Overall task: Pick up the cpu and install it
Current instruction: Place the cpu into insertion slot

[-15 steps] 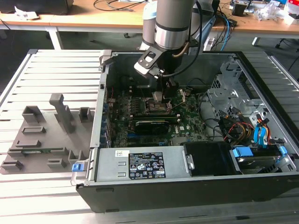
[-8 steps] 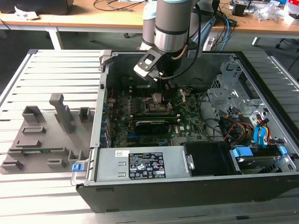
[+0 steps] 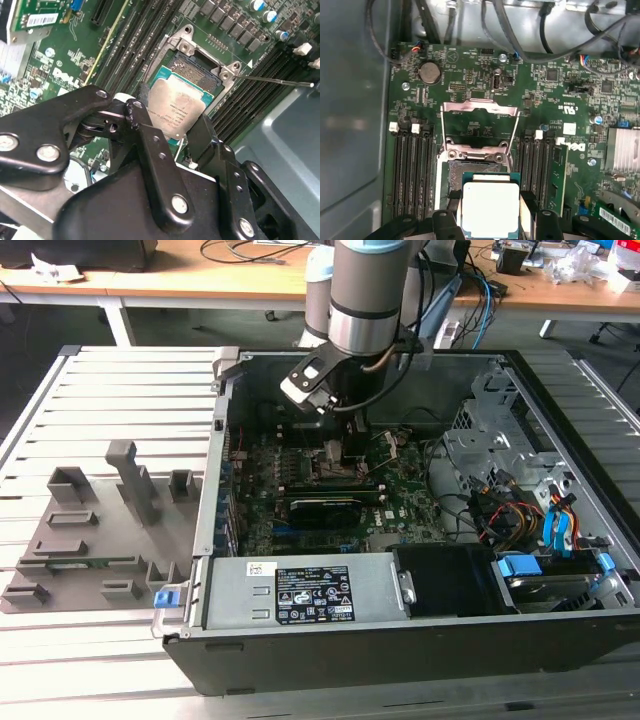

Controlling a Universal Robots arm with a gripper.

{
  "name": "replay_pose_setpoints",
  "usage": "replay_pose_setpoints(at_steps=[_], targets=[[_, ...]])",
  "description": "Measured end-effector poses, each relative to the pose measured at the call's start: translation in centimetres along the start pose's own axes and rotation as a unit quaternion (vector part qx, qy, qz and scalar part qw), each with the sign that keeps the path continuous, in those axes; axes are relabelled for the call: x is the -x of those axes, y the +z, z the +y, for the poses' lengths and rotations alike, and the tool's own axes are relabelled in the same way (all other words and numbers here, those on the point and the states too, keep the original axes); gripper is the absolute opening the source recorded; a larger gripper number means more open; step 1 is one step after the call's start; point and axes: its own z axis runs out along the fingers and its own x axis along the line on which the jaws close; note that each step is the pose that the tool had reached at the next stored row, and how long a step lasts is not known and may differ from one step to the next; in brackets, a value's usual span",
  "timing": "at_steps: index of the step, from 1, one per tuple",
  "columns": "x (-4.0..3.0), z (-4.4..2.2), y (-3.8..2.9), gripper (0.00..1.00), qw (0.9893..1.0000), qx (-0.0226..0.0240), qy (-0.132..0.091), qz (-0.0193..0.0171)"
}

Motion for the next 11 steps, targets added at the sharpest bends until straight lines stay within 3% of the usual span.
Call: replay_pose_setpoints(at_steps=[1,2,3,5,11], targets=[[-0.05,0.01,0.04,0.55,1.0000,-0.0002,0.004,-0.0007],[-0.28,0.02,0.09,0.55,1.0000,-0.0004,0.005,-0.0070],[-0.65,0.04,0.16,0.55,0.9999,-0.0008,0.005,-0.0158],[-0.95,0.04,0.41,0.55,0.9999,-0.0008,0.005,-0.0160],[-1.83,-0.27,1.99,0.55,0.9999,-0.0009,0.006,-0.0161]])
